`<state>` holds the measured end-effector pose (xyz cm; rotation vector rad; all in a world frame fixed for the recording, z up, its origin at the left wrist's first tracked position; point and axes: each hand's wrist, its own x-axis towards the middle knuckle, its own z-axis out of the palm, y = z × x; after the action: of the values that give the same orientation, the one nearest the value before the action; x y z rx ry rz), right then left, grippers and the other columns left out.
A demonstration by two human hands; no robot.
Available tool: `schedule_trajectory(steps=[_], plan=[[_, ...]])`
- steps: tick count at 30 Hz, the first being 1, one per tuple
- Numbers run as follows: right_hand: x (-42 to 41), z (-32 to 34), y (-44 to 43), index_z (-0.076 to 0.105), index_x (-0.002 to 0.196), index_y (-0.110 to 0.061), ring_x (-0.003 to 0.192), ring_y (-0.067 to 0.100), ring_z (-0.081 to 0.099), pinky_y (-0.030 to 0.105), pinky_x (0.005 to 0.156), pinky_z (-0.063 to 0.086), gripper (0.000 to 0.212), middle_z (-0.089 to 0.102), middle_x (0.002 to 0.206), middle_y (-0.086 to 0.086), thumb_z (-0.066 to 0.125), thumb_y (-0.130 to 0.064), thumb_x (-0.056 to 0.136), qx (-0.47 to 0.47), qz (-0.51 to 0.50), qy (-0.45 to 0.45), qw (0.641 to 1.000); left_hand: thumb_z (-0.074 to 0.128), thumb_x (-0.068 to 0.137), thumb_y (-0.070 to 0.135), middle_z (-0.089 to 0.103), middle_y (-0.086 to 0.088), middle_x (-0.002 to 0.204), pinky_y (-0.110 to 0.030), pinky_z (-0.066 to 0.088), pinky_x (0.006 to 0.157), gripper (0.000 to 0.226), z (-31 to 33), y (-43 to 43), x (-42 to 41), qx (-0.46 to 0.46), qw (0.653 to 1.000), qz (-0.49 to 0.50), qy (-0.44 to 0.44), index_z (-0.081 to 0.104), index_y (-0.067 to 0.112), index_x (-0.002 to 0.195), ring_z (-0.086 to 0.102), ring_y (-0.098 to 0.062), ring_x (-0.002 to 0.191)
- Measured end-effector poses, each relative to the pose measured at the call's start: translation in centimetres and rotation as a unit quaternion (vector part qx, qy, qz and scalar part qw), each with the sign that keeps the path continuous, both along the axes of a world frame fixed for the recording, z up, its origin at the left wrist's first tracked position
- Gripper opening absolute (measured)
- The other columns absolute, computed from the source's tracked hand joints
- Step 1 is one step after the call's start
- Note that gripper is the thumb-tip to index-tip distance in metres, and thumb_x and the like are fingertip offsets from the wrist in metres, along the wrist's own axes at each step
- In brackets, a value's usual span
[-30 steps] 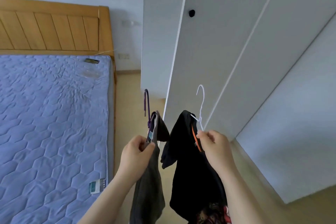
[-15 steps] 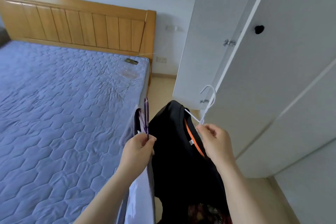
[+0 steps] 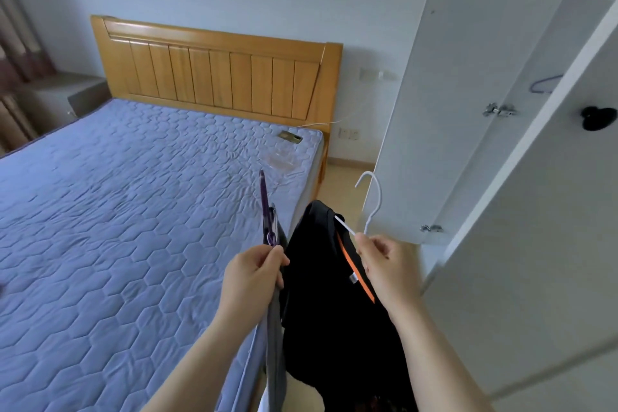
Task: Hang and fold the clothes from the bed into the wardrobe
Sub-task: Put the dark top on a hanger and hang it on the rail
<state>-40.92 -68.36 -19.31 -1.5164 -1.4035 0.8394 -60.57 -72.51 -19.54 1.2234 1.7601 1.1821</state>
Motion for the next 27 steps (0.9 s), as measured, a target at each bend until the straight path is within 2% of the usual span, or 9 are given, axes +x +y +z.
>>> schedule_trajectory(steps=[2, 4, 7, 9, 12, 17, 19, 21, 27], plan=[[0.1, -0.3, 1.9, 0.053, 0.061, -0.004, 0.043, 0.008, 0.038, 0.023, 0.050, 0.034, 0.043, 0.040, 0.045, -0.007, 0.060, -0.032, 0.093, -0.002, -0.012, 0.002, 1.000, 0.052, 0.095, 0.024, 0.056, 0.002, 0.047, -0.015, 0.036, 0.045, 0.035, 0.3, 1.8, 0.3, 0.003, 1.000, 0.002, -0.002, 0.066, 0.019, 0.064, 0.044, -0.004, 0.040], [0.2, -0.5, 3.9, 0.058, 0.068, 0.001, 0.042, 0.007, 0.038, 0.017, 0.045, 0.031, 0.042, 0.042, 0.046, -0.006, 0.059, -0.033, 0.093, -0.002, -0.019, 0.001, 1.000, 0.051, 0.096, 0.024, 0.054, 0.002, 0.045, -0.015, 0.036, 0.044, 0.035, 0.3, 3.8, 0.3, 0.000, 1.000, -0.003, -0.007, 0.068, 0.019, 0.066, 0.042, -0.004, 0.039], [0.2, -0.5, 7.2, 0.057, 0.071, 0.002, 0.045, 0.010, 0.039, 0.023, 0.049, 0.034, 0.041, 0.042, 0.047, -0.006, 0.058, -0.033, 0.094, -0.004, -0.020, 0.008, 1.000, 0.052, 0.097, 0.027, 0.055, 0.000, 0.045, -0.019, 0.039, 0.045, 0.035, -0.2, 7.2, 0.1, -0.011, 1.000, -0.011, -0.011, 0.072, 0.023, 0.068, 0.044, -0.007, 0.039], [0.2, -0.5, 9.7, 0.056, 0.067, 0.000, 0.047, 0.013, 0.039, 0.029, 0.053, 0.034, 0.041, 0.042, 0.048, -0.005, 0.059, -0.031, 0.093, -0.003, -0.035, 0.009, 0.999, 0.052, 0.097, 0.027, 0.058, -0.001, 0.046, -0.026, 0.044, 0.048, 0.037, -0.7, 9.8, -0.1, -0.019, 1.000, -0.013, -0.016, 0.073, 0.023, 0.067, 0.047, -0.009, 0.040], [0.2, -0.1, 13.5, 0.049, 0.057, -0.013, 0.039, 0.005, 0.038, 0.026, 0.050, 0.034, 0.041, 0.041, 0.043, -0.008, 0.060, -0.033, 0.092, -0.004, -0.074, -0.002, 0.997, 0.052, 0.097, 0.026, 0.062, -0.004, 0.049, -0.038, 0.053, 0.059, 0.039, -1.0, 14.4, -0.6, -0.026, 0.999, -0.020, -0.036, 0.073, 0.019, 0.064, 0.053, -0.015, 0.044], [0.7, 1.3, 19.1, 0.048, 0.058, -0.016, 0.037, 0.005, 0.039, 0.021, 0.046, 0.036, 0.040, 0.040, 0.043, -0.008, 0.058, -0.034, 0.091, 0.001, -0.136, -0.003, 0.991, 0.053, 0.096, 0.025, 0.061, -0.002, 0.049, -0.029, 0.043, 0.052, 0.041, -0.7, 22.3, -0.8, -0.031, 0.995, -0.078, -0.048, 0.069, 0.030, 0.059, 0.050, -0.013, 0.042], [1.1, 1.8, 20.8, 0.052, 0.061, -0.010, 0.036, 0.004, 0.039, 0.012, 0.040, 0.033, 0.037, 0.040, 0.041, -0.009, 0.059, -0.028, 0.093, 0.016, -0.166, 0.017, 0.986, 0.056, 0.093, 0.024, 0.058, 0.000, 0.047, -0.024, 0.039, 0.047, 0.040, -0.7, 25.0, -0.6, -0.038, 0.993, -0.107, -0.037, 0.066, 0.026, 0.055, 0.047, -0.010, 0.040], [1.5, 2.0, 22.2, 0.055, 0.066, -0.005, 0.034, 0.003, 0.041, 0.009, 0.038, 0.032, 0.034, 0.043, 0.040, -0.011, 0.058, -0.026, 0.093, 0.016, -0.191, 0.031, 0.981, 0.057, 0.092, 0.024, 0.057, 0.001, 0.047, -0.021, 0.036, 0.043, 0.036, -0.7, 27.4, -0.2, -0.043, 0.991, -0.127, -0.025, 0.066, 0.020, 0.058, 0.045, -0.009, 0.039], [3.8, 2.1, 27.0, 0.047, 0.059, -0.013, 0.034, 0.005, 0.039, 0.013, 0.040, 0.032, 0.037, 0.039, 0.041, -0.009, 0.056, -0.026, 0.091, 0.011, -0.254, 0.040, 0.966, 0.055, 0.092, 0.022, 0.057, 0.003, 0.046, -0.011, 0.033, 0.039, 0.031, -0.3, 34.4, 2.2, -0.032, 0.982, -0.185, -0.026, 0.069, 0.021, 0.065, 0.044, -0.003, 0.036]])
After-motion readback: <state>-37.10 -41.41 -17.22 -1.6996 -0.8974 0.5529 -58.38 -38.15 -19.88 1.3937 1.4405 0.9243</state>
